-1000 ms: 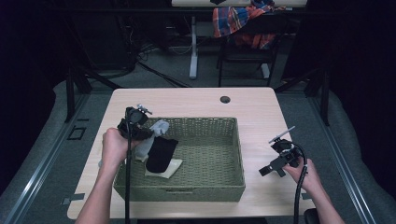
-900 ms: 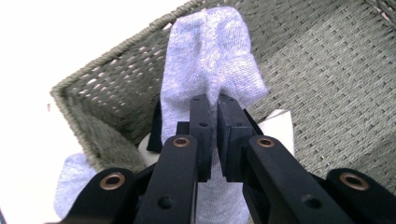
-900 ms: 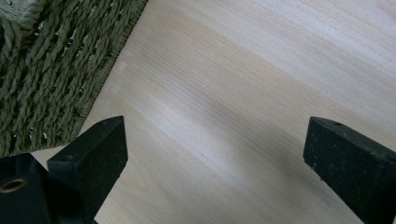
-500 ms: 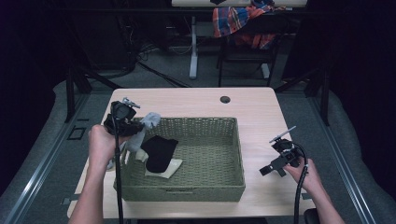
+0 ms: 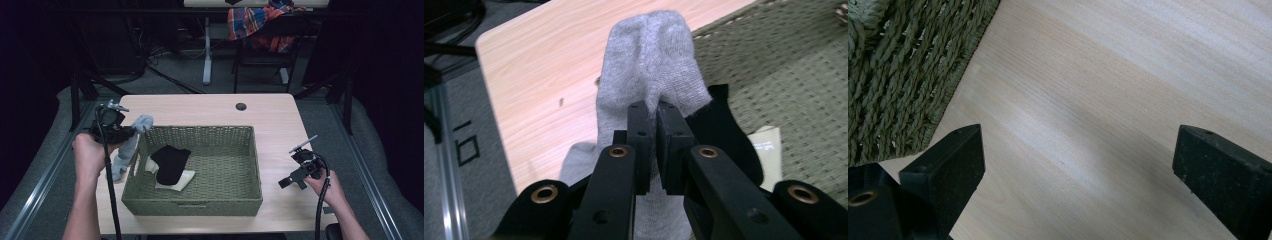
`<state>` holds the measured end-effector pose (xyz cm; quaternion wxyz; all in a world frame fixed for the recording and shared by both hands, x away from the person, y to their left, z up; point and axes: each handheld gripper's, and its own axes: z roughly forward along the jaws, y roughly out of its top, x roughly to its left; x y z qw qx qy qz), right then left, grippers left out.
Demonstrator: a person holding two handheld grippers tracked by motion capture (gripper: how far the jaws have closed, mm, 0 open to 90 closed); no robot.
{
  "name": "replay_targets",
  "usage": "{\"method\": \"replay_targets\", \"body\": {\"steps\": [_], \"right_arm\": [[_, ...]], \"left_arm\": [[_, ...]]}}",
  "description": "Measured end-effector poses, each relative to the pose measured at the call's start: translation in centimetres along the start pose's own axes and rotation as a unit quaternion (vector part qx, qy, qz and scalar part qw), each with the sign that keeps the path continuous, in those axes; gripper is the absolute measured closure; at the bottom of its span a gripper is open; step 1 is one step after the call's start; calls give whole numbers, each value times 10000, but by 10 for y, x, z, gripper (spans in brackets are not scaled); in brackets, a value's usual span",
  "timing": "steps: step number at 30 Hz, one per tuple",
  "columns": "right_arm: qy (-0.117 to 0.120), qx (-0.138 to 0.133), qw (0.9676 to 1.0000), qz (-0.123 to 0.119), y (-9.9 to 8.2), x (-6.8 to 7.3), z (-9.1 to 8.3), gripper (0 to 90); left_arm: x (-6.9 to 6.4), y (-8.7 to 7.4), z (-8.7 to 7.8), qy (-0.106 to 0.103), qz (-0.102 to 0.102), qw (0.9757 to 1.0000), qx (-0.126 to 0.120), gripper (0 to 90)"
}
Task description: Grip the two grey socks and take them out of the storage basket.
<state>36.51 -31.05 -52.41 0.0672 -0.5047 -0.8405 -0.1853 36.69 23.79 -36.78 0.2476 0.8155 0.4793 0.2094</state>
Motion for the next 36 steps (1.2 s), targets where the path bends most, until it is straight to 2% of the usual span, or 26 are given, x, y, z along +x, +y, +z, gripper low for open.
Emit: {"method": "replay_targets", "body": {"steps": [7, 9, 12, 13, 16, 21, 26, 31, 32, 34, 36], "right_arm": [[5, 20, 10000, -6, 0, 0, 0, 63], [11, 181, 9998, -128, 2, -1, -1, 62], [10, 152, 9998, -113, 1, -1, -1, 62], [13, 17, 10000, 2, 0, 0, 0, 62], [6, 199, 9997, -151, 2, -1, -2, 63], [19, 198, 9997, -170, 2, -1, -1, 62], [58, 188, 9997, -125, 2, 0, 0, 63], [27, 182, 9997, -132, 2, 0, 0, 62], [22, 49, 10000, -19, 1, 1, 2, 63], [47, 223, 9996, -168, 3, 0, 0, 63], [32, 182, 9997, -172, 3, 0, 0, 63]], "left_arm": [[20, -12, 1, 181, -279, 9994, 67, 862], [26, -16, 4, 240, -386, 9989, 88, 862], [35, -23, 8, 290, -563, 9979, 122, 862], [38, -25, 10, 290, -608, 9976, 162, 862], [45, -31, 17, 343, -731, 9965, 228, 862], [55, -42, 31, 326, -896, 9948, 366, 862], [63, -53, 47, 296, -1005, 9930, 537, 862], [66, -61, 64, 274, -1073, 9910, 754, 861], [66, -62, 67, 248, -1103, 9906, 771, 862], [66, -64, 73, 244, -1063, 9901, 879, 862], [67, -66, 78, 232, -1104, 9894, 916, 861]]}}
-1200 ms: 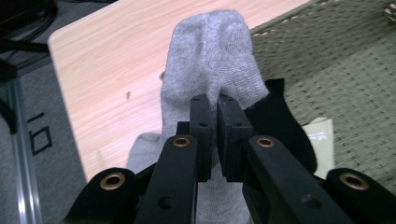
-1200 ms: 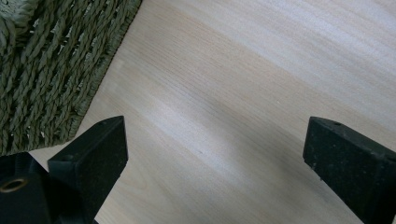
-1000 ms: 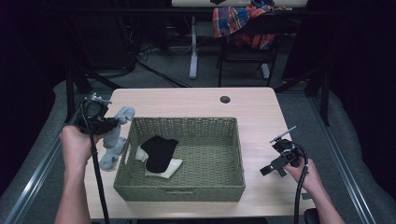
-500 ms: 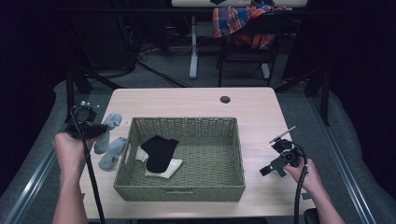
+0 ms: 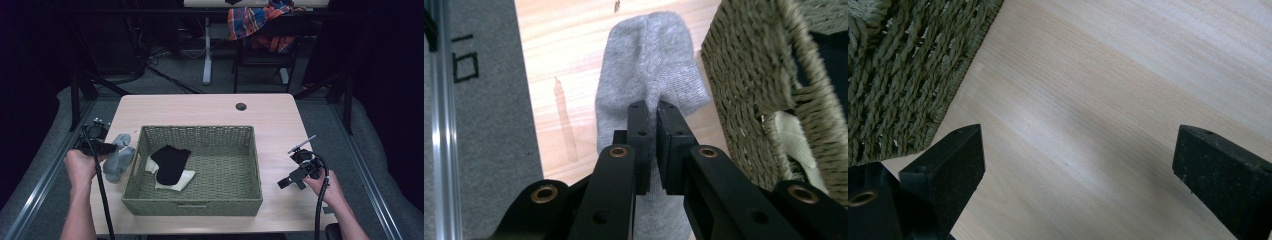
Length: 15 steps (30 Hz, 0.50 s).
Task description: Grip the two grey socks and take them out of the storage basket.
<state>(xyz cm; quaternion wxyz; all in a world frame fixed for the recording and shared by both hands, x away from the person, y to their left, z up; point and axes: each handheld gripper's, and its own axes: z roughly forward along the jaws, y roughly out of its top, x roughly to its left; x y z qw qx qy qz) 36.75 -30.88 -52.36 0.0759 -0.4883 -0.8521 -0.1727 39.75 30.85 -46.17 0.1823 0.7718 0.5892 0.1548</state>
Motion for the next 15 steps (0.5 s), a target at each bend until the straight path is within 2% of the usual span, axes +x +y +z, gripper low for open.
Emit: {"method": "replay_targets", "body": {"steps": [1, 2, 3, 4, 5, 6, 7, 8, 9, 10, 11, 12, 14, 15], "right_arm": [[1, 54, 10000, -42, 1, 0, 0, 62], [10, -113, 9999, 110, 0, 2, 3, 63], [30, 42, 10000, -35, 1, 1, 1, 62], [9, -36, 10000, 22, 1, 3, 2, 62], [-14, 53, 10000, -60, 1, 3, 0, 62], [-43, 31, 10000, -42, 1, 3, -1, 62], [59, -65, 10000, 26, 0, 2, 1, 63], [-16, 54, 10000, -51, 1, 1, 0, 63], [21, 96, 9999, -75, 1, 1, 0, 63], [-2, 58, 10000, -53, 1, 2, 0, 62], [29, -118, 9999, 55, 0, 4, 1, 62], [-7, -24, 10000, -50, 1, 4, -1, 63], [3, -296, 9994, 183, -1, 6, 4, 63], [12, -26, 10000, -32, 1, 4, 1, 63]], "left_arm": [[1, -1, 3, 2, -51, 10000, -13, 861], [3, -2, 6, -13, -74, 10000, 35, 861], [4, -3, 9, -4, -110, 9999, 74, 861], [5, -4, 13, -17, -124, 9999, 97, 861], [6, -5, 16, -27, -147, 9998, 130, 861], [7, -6, 19, -7, -135, 9998, 165, 861], [8, -6, 22, -35, -176, 9997, 181, 861], [8, -7, 24, -62, -196, 9996, 204, 861], [8, -8, 27, -67, -197, 9996, 210, 861], [8, -8, 29, -76, -191, 9995, 259, 861], [8, -9, 32, -72, -172, 9993, 315, 860], [8, -9, 35, -68, -177, 9992, 345, 860], [9, -10, 41, -103, -217, 9989, 402, 858], [10, -11, 44, -105, -238, 9988, 412, 857]]}}
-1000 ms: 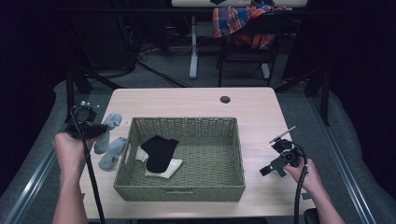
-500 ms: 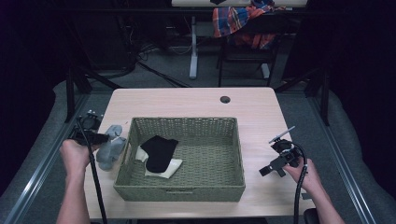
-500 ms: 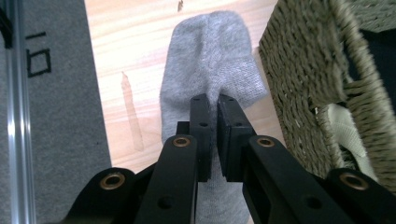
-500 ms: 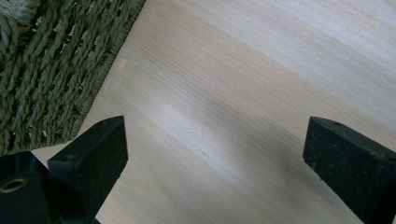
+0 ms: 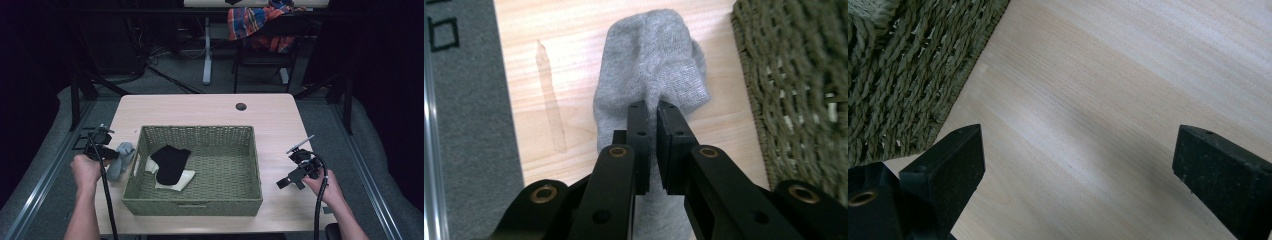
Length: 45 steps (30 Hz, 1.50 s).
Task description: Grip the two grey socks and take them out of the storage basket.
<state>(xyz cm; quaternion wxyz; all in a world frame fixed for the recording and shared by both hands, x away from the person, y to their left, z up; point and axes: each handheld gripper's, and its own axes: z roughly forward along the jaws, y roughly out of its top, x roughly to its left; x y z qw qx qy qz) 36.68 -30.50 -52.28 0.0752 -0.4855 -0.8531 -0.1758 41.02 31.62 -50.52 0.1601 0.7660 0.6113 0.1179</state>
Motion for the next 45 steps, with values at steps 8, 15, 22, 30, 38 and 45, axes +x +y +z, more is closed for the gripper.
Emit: {"method": "replay_targets", "body": {"steps": [8, 15, 22, 30, 38, 45], "right_arm": [[-15, 67, 10000, -55, 1, -1, -2, 63], [-18, -8, 10000, 30, -1, -1, -1, 63], [-59, 16, 10000, -49, -1, -2, -3, 63], [-23, -233, 9997, 96, -3, 0, -4, 63], [-5, -107, 9999, -45, -3, -1, -7, 63], [-29, -58, 9999, -88, -2, 0, -7, 63]], "left_arm": [[2, -1, 14, -57, -44, 9999, 131, 847], [0, -1, 22, -106, -70, 9997, 227, 826], [1, -2, 13, -158, -133, 9997, 160, 554], [-8, -13, -23, -31, -158, 9995, -277, 284], [-22, -31, -44, 137, -126, 9983, -545, 80], [-30, -57, -53, 329, -108, 9977, -584, 4]]}}
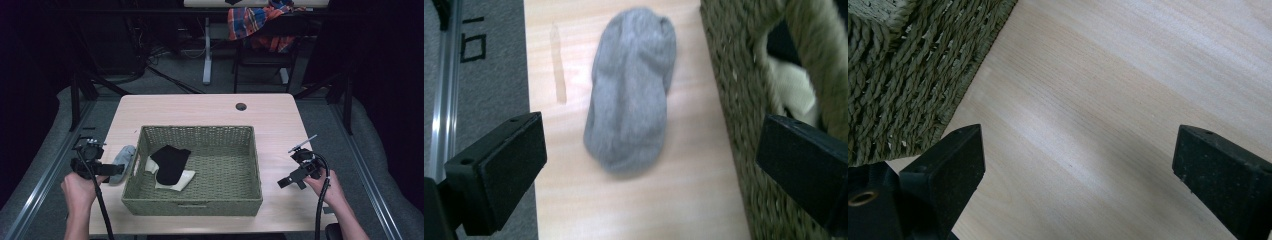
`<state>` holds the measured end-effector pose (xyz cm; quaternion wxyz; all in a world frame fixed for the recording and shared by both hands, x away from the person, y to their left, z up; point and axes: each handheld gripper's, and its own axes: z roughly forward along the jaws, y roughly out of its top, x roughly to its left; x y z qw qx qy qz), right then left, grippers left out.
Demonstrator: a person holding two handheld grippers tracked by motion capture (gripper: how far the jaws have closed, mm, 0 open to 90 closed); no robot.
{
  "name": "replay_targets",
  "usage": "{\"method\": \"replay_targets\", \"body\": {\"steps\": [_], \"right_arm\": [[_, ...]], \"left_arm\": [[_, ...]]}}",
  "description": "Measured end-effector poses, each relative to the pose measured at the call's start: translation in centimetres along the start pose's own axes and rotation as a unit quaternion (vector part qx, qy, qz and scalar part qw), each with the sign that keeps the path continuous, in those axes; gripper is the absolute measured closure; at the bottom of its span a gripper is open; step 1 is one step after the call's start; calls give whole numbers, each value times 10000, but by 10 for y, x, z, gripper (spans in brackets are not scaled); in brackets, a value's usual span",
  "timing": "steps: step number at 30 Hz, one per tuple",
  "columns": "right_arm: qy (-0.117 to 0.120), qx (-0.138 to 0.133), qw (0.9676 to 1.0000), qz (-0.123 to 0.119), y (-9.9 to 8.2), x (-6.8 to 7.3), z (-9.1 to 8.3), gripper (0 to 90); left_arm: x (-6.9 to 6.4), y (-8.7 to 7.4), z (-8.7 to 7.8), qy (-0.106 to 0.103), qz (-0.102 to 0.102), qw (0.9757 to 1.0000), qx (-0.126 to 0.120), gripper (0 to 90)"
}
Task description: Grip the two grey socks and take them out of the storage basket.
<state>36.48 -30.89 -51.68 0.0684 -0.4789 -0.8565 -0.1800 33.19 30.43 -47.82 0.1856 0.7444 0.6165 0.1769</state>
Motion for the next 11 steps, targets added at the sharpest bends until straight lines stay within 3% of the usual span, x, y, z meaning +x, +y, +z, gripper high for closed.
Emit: {"method": "replay_targets", "body": {"steps": [3, 6, 8, 9, 11], "right_arm": [[4, -142, 9998, 147, -1, 2, 2, 63], [38, -70, 9999, 62, 0, 1, 2, 63], [-27, 45, 10000, -51, 1, 1, 1, 64], [-30, -139, 9998, 120, 0, 3, 4, 64], [-38, 19, 10000, 9, 1, 3, 3, 63]], "left_arm": [[-1, -15, -2, 8, -67, 10000, 55, 2], [-4, -26, -4, -31, -37, 9999, 123, 2], [-3, -28, -3, -80, -10, 9998, 174, 1], [-1, -27, -1, -120, 5, 9997, 205, 1], [1, -26, 1, -126, 28, 9997, 216, 1]]}}
